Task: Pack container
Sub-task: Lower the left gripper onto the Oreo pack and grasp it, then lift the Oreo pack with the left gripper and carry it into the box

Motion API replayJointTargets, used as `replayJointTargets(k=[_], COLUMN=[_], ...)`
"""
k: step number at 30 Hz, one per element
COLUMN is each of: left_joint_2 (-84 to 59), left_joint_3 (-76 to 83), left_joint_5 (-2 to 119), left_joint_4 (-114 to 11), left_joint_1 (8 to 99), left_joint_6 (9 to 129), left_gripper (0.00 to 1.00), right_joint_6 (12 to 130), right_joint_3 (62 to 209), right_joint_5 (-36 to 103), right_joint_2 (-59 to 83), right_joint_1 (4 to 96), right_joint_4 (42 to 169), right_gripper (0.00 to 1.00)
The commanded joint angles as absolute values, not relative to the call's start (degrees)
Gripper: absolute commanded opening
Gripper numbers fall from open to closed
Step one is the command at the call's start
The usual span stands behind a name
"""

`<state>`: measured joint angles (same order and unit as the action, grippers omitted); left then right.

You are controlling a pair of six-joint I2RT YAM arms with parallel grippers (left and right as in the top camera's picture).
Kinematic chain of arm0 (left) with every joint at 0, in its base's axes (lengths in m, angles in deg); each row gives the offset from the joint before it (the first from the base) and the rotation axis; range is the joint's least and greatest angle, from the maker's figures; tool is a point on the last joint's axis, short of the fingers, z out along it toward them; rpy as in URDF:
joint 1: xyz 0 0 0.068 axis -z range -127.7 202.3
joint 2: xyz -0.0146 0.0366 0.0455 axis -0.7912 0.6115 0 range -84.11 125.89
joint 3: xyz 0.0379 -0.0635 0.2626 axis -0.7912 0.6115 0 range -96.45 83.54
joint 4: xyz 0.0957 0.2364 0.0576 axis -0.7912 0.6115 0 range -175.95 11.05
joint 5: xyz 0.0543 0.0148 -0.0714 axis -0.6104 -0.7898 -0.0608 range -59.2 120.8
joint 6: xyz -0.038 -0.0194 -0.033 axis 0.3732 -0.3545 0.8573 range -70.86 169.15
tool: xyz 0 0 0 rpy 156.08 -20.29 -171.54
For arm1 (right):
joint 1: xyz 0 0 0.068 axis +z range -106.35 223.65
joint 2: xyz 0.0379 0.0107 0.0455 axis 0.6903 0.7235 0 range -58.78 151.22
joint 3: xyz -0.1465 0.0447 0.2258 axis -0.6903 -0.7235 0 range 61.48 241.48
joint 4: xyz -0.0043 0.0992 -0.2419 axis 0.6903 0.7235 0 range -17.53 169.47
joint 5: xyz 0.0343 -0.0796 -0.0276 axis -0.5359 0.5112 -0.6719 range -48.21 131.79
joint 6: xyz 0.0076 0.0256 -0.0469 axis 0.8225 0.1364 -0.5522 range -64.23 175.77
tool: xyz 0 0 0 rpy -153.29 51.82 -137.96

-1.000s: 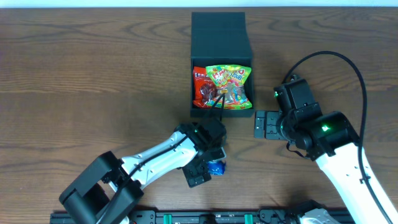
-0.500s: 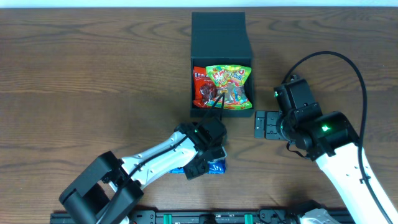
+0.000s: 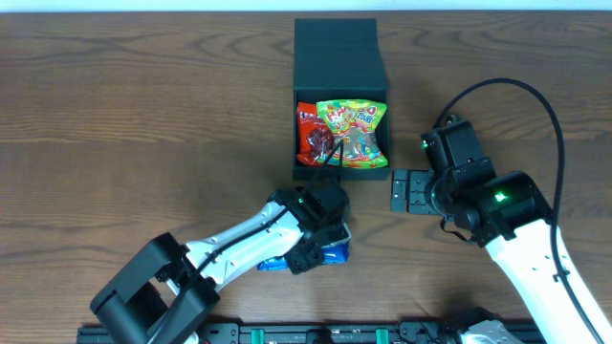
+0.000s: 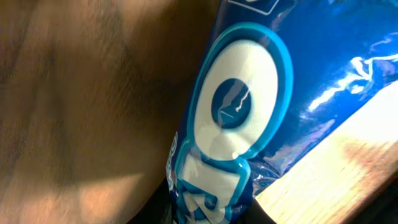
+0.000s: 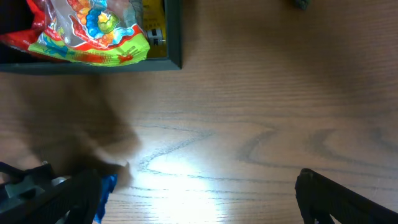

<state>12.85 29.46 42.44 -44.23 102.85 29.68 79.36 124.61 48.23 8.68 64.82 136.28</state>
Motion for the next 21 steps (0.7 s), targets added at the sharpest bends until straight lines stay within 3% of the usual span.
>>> replayJointTargets(k=[1, 14, 19, 21], left_joint_2=[13.0, -0.3, -7.9, -9.6], left_joint_3=[27.7, 23.3, 23.2, 22.8], left_joint_5=[48.2, 48.0, 31.6, 26.0], left_joint_4=[-44.3, -39.4, -43.0, -44.5], left_joint_1=[102.9, 102.9, 102.9, 102.9], left_joint_6=[30.1, 31.0, 51.2, 54.0], left_gripper=[0.06, 0.06, 0.06, 0.06], right_joint_6=[78.8, 78.8, 78.8, 78.9], right_joint_3=[124.5, 124.5, 124.5, 124.5], right_joint_5=[49.0, 49.1, 49.1, 49.0], right_joint_2=[8.2, 8.2, 8.2, 8.2], right_joint_1=[64.6, 64.6, 64.6, 64.6], right_joint_4=[136.1, 136.0, 136.0, 135.8], right_gripper=[0.99, 0.99, 0.99, 0.99])
